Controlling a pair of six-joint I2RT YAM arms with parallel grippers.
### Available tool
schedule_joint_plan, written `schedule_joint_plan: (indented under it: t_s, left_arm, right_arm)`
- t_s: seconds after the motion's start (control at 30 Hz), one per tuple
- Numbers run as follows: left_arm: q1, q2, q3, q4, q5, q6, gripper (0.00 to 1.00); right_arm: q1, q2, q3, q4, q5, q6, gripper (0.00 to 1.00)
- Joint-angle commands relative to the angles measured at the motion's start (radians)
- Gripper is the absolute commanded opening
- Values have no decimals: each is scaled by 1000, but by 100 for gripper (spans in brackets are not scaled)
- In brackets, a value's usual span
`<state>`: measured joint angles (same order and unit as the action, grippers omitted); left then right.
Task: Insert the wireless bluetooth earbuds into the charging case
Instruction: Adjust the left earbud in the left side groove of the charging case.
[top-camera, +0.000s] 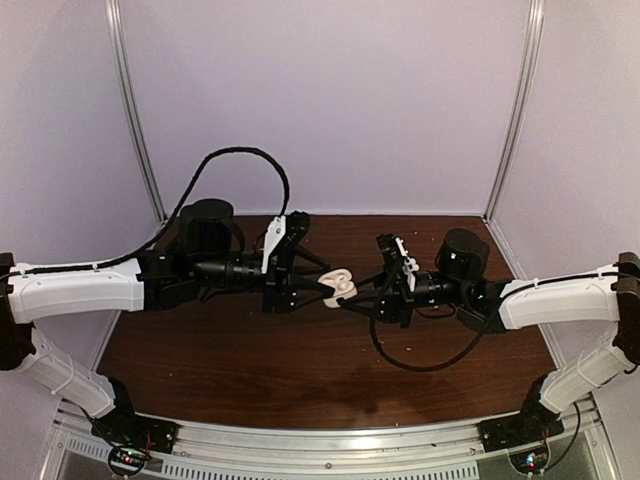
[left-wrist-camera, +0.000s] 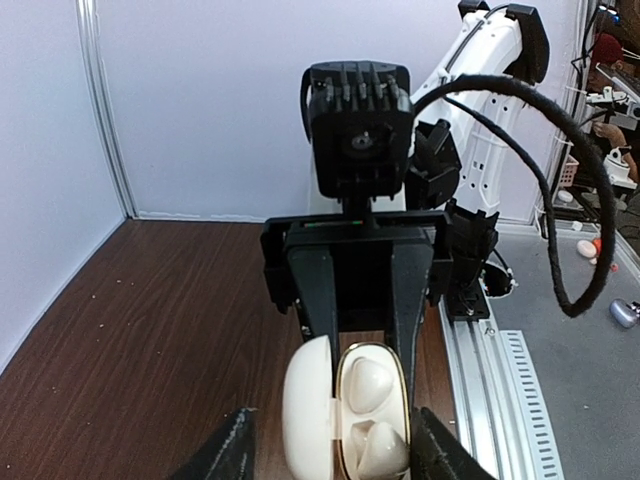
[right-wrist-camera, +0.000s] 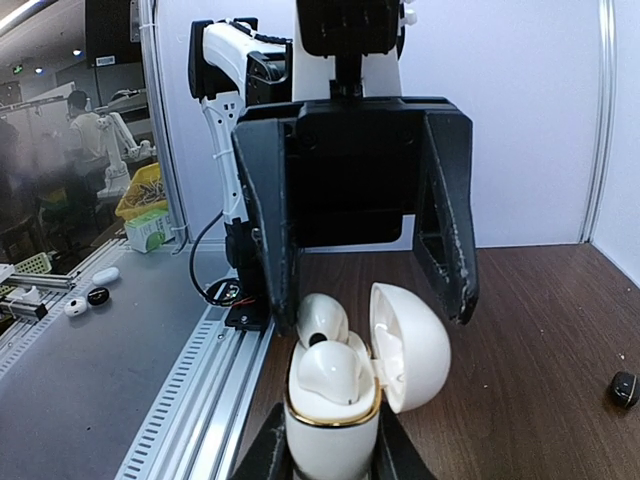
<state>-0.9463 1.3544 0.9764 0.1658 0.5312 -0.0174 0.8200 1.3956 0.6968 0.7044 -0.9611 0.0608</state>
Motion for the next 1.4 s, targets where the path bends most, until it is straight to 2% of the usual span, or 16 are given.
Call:
schedule_joint_plan:
  t_s: [0.0, 0.27, 0.4, 0.43, 0.6, 0.8, 1.17, 1.37]
  left_arm:
    - [8, -3, 3, 54, 39, 7, 56]
    - [10, -69, -40, 107, -19, -19, 75]
    - [9, -122, -68, 133, -82, -41, 95]
    - [9, -134, -79, 148, -93, -49, 97]
    - [9, -153, -103, 164, -74, -46, 98]
    - [9, -97, -50, 109, -73, -43, 98]
    - [9, -27, -6, 78, -231, -106, 98]
    - [10, -30, -25, 92, -194, -78, 98]
  right_arm:
    - [10, -1, 26, 58, -25, 18, 0]
    - [7, -1, 20, 59, -15, 16, 0]
    - [7, -14, 16, 55, -3, 18, 0]
    - [7, -20, 16, 49, 0, 14, 0]
    - [7, -23, 21, 30, 3, 2, 0]
    - [8, -17, 21, 35, 4, 6, 0]
    - [10, -20, 20, 37, 1, 8, 0]
    - [9, -21, 17, 40, 5, 8, 0]
